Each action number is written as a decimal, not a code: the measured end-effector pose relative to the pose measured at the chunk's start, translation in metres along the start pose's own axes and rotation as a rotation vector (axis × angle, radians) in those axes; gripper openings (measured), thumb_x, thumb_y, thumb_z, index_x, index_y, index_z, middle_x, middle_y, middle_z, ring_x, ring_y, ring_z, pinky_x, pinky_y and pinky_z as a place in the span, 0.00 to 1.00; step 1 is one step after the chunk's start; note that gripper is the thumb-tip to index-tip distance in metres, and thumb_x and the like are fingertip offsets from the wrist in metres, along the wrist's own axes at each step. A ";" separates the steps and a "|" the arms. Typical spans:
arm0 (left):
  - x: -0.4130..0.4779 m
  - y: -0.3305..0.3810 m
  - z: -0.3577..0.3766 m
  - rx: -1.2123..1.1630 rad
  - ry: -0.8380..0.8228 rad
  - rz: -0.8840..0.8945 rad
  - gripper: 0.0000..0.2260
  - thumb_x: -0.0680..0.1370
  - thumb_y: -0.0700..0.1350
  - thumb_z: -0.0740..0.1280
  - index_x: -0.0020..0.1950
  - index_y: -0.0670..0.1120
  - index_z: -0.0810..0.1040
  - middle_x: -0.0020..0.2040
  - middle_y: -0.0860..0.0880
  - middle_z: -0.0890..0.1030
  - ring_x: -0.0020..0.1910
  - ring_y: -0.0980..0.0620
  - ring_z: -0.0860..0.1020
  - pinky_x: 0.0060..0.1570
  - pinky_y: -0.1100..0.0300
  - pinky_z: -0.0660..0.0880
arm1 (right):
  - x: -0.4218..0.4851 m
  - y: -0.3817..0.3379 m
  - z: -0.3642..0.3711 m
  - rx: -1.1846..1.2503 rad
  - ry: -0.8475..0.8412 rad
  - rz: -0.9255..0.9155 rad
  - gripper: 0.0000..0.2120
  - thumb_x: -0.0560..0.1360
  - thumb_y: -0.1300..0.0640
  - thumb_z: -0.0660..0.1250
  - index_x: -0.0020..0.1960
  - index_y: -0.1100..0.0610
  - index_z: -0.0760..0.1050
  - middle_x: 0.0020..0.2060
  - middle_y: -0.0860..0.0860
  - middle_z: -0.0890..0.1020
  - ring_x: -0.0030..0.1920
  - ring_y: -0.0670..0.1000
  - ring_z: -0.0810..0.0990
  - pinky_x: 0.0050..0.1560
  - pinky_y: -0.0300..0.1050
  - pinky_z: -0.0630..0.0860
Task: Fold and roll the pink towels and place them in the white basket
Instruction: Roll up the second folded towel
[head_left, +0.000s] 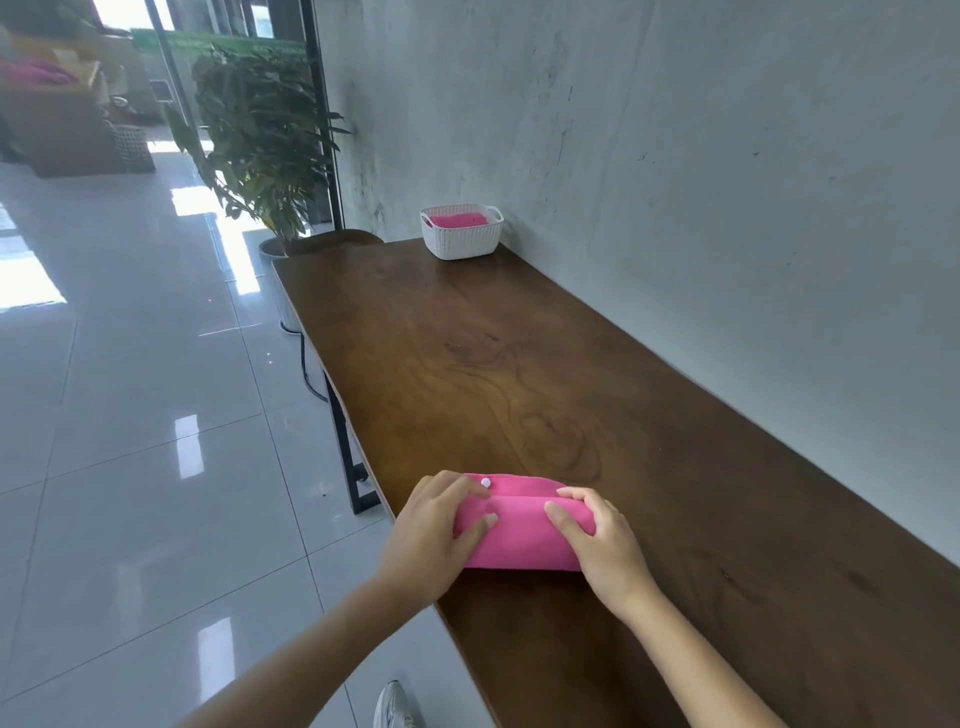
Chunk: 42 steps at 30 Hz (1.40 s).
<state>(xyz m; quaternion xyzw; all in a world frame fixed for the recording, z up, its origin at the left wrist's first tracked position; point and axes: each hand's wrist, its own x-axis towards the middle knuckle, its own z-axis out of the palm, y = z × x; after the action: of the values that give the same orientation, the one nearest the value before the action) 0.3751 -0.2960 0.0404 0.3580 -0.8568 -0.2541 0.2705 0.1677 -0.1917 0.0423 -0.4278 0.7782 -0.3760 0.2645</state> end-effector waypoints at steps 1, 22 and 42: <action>-0.004 -0.001 0.001 0.048 -0.013 0.055 0.14 0.81 0.59 0.64 0.64 0.57 0.76 0.63 0.60 0.74 0.63 0.59 0.69 0.62 0.62 0.72 | 0.003 -0.002 0.000 -0.004 0.002 0.012 0.26 0.75 0.32 0.61 0.66 0.45 0.73 0.61 0.46 0.73 0.55 0.43 0.75 0.41 0.32 0.74; 0.028 -0.003 -0.022 0.094 -0.457 -0.033 0.20 0.80 0.60 0.65 0.70 0.55 0.72 0.61 0.56 0.77 0.58 0.56 0.74 0.57 0.61 0.77 | -0.017 0.015 0.001 -0.135 0.072 -0.244 0.29 0.77 0.26 0.50 0.72 0.39 0.66 0.65 0.36 0.67 0.62 0.40 0.73 0.52 0.35 0.80; 0.025 0.040 0.000 0.338 -0.339 0.197 0.27 0.82 0.59 0.61 0.80 0.58 0.58 0.78 0.54 0.64 0.78 0.50 0.59 0.77 0.49 0.57 | 0.021 -0.017 -0.008 0.012 -0.089 0.127 0.23 0.79 0.31 0.55 0.58 0.48 0.74 0.52 0.47 0.79 0.49 0.47 0.80 0.40 0.38 0.76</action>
<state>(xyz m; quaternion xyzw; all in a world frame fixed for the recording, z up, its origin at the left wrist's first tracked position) 0.3417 -0.2900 0.0726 0.2652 -0.9510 -0.1360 0.0827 0.1590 -0.2129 0.0587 -0.3925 0.7888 -0.3438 0.3248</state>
